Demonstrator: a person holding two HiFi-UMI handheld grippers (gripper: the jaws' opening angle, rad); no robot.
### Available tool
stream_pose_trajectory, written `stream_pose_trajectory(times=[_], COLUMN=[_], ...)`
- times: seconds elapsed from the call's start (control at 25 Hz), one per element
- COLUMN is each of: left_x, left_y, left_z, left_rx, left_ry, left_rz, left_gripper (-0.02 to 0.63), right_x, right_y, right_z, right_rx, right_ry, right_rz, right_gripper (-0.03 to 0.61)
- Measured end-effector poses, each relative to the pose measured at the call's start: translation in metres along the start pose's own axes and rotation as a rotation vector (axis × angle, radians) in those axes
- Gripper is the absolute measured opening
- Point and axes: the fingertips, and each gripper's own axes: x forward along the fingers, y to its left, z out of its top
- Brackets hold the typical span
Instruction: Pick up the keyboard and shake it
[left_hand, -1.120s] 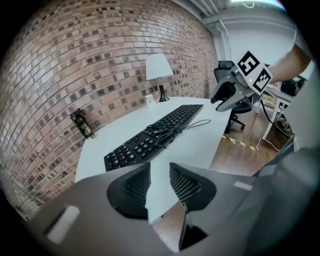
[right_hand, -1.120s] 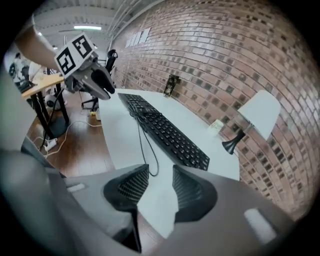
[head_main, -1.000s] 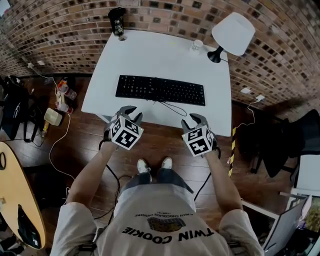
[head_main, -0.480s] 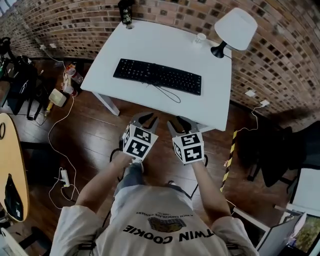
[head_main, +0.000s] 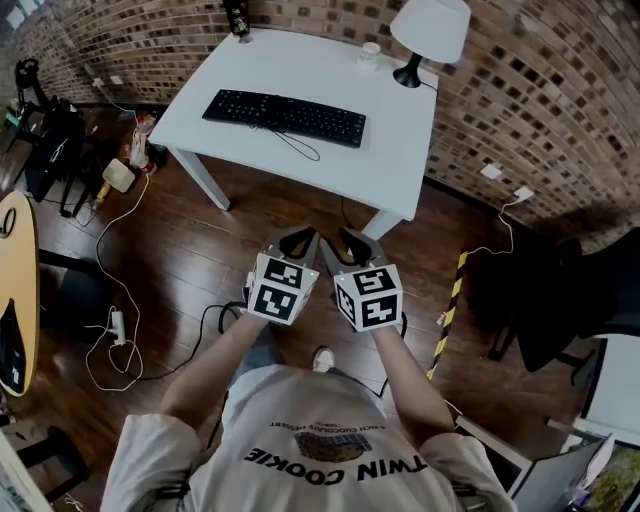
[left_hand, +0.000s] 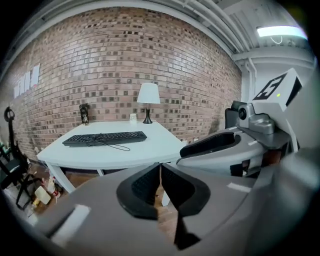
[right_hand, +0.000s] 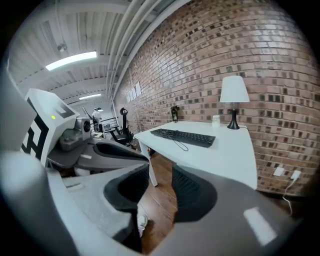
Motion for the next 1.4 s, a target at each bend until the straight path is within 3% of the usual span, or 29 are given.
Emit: stream_pose_trajectory(times=[0.12,0.44,0.88,1.4], left_x=[-0.016,-0.061,-0.116,-0.195], left_y=[-0.032,-0.081,-0.087,-0.084], left_z=[0.000,-0.003,-0.032,-0.067], left_rx=[-0.012,-0.044,-0.083,-0.101], left_ry=[-0.015,-0.039,-0.027,-0.065], left_rz=[0.036,0.105,0.125,0.087], left_gripper=[0.014,0.012,0.009,0.009], right_x=[-0.032,-0.087,-0.112,-0.136], right_y=[0.000,0.026,0.079,0.159], right_z=[-0.011,-0.025,-0.041,-0.058], right_rx=[0.005,0.020,0.039,0.039], right_ry=[-0.012,-0.043,-0.028,-0.035], right_rz=[0.026,0.100,0.120,0.065], right_gripper=[0.136,0.028,0.018,0.018])
